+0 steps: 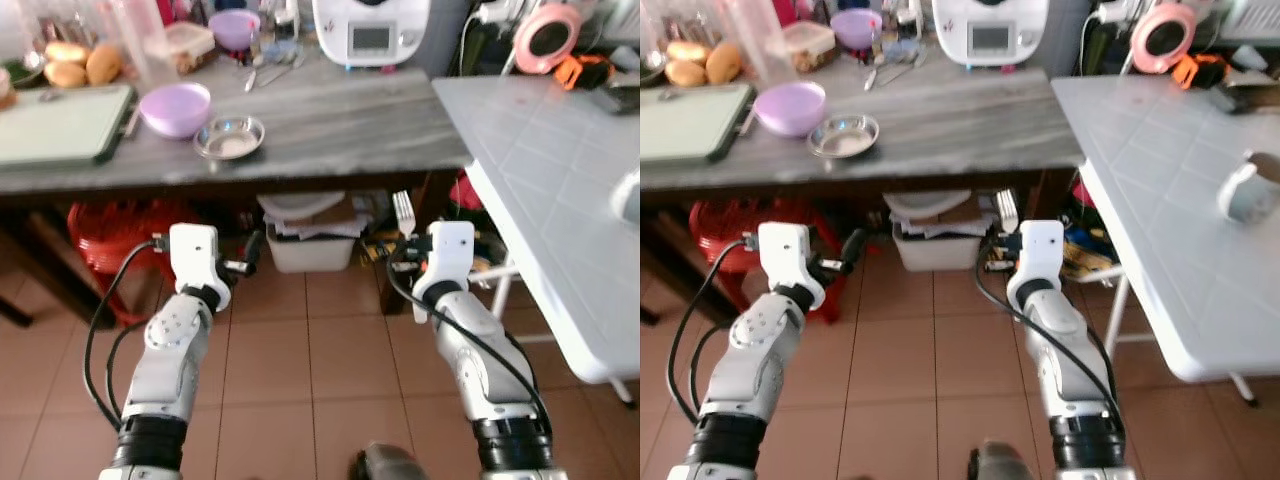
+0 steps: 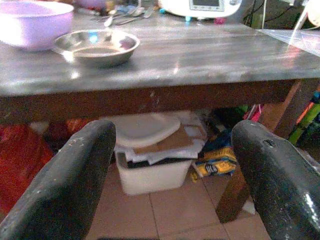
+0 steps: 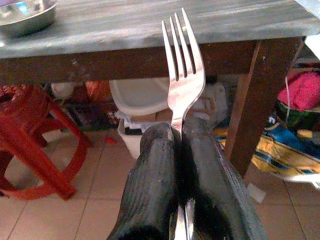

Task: Setting the table

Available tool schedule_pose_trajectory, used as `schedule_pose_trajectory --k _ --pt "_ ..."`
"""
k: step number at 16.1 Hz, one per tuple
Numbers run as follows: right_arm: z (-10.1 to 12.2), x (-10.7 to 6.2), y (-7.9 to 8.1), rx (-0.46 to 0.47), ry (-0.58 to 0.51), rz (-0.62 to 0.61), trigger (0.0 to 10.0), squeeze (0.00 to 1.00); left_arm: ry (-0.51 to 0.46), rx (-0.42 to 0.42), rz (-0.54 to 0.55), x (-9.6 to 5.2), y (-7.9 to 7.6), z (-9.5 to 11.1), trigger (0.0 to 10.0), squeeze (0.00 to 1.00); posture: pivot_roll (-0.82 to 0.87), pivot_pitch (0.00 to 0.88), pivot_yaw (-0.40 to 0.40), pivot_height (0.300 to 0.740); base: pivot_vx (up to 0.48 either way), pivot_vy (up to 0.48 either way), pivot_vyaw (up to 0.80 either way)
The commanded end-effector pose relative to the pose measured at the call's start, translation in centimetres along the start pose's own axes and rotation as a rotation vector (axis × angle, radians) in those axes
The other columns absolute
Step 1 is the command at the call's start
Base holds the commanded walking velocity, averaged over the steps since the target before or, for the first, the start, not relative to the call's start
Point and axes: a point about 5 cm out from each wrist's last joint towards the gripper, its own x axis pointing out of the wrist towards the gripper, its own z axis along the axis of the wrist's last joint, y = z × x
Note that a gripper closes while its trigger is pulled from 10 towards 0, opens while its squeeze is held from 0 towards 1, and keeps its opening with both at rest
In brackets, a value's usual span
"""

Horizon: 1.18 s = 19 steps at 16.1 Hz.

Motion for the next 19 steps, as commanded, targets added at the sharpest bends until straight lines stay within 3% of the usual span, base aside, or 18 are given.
schedule_pose_trajectory --k 1,7,15,19 --pt "0.5 0.0 -0.5 -0.002 -0.025 -0.02 10.0 0.0 -0.011 0.003 -0.014 0.2 -0.5 0.3 10.0 0.0 -0.06 0.0 0.046 0.74 0.439 0.0 0.0" --pt "0.5 0.0 -0.5 0.002 -0.03 -0.015 10.0 0.0 -0.006 0.01 -0.011 0.3 -0.4 0.3 10.0 0.0 -0.06 0.0 0.051 0.74 0.434 0.0 0.22" --pt "0.8 0.0 -0.7 0.019 -0.054 -0.04 10.0 0.0 0.0 0.021 -0.013 0.3 -0.5 0.2 10.0 0.0 -0.06 0.0 0.054 0.74 0.332 0.346 0.07" --pt "2.3 0.1 -0.6 0.116 -0.152 -0.029 10.0 0.0 0.004 0.022 -0.008 0.5 -0.6 0.3 10.0 0.0 -0.06 0.0 0.054 0.74 0.302 0.372 0.0"
